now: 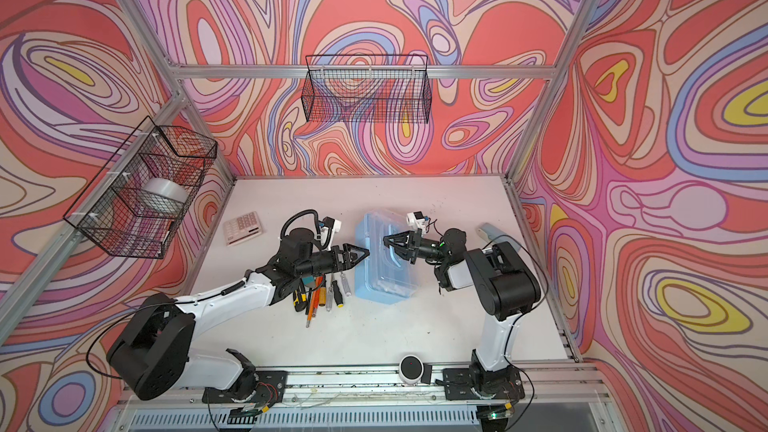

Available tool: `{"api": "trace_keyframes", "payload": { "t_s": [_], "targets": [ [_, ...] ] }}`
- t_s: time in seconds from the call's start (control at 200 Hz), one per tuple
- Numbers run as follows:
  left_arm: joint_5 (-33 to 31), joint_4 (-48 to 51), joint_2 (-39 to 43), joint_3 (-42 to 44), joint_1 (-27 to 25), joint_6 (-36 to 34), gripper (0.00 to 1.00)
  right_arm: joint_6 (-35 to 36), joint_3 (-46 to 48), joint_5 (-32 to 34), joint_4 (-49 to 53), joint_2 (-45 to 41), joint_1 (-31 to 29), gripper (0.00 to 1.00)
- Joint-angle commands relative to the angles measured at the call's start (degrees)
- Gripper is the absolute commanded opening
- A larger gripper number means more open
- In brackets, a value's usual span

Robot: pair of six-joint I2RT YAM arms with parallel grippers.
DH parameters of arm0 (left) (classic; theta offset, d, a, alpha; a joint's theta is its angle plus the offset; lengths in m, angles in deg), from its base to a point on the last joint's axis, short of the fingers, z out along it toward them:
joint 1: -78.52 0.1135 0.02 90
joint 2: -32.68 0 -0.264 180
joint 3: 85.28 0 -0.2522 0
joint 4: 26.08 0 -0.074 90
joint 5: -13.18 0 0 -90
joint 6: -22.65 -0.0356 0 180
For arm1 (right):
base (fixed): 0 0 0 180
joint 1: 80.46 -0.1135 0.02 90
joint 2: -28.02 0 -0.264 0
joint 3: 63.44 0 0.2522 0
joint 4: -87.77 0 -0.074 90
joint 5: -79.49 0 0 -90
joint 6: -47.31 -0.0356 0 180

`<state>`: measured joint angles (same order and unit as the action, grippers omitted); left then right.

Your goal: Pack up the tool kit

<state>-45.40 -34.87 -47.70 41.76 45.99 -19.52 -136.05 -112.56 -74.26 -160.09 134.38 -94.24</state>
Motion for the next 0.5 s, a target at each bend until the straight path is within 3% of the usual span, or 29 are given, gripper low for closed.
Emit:
{"api": "trace_keyframes", "payload": {
  "t_s": [0.0, 0.24, 0.496],
  "targets": [
    [-0.86, 0.31, -1.47, 0.18, 0.45, -1.20, 0.75, 2.84, 0.97, -0.42, -3.59, 0.38, -0.02, 0.00],
    [2.15, -5.97, -6.20, -1.39, 0.59, 0.86, 0.73, 3.80, 1.17, -0.50, -2.70, -0.37, -0.03, 0.00],
    [12.40, -25.10, -10.57, -0.71, 2.07, 10.35, 0.70, 3.63, 1.43, -1.49, -3.72, 1.02, -0.08, 0.00]
  ]
}}
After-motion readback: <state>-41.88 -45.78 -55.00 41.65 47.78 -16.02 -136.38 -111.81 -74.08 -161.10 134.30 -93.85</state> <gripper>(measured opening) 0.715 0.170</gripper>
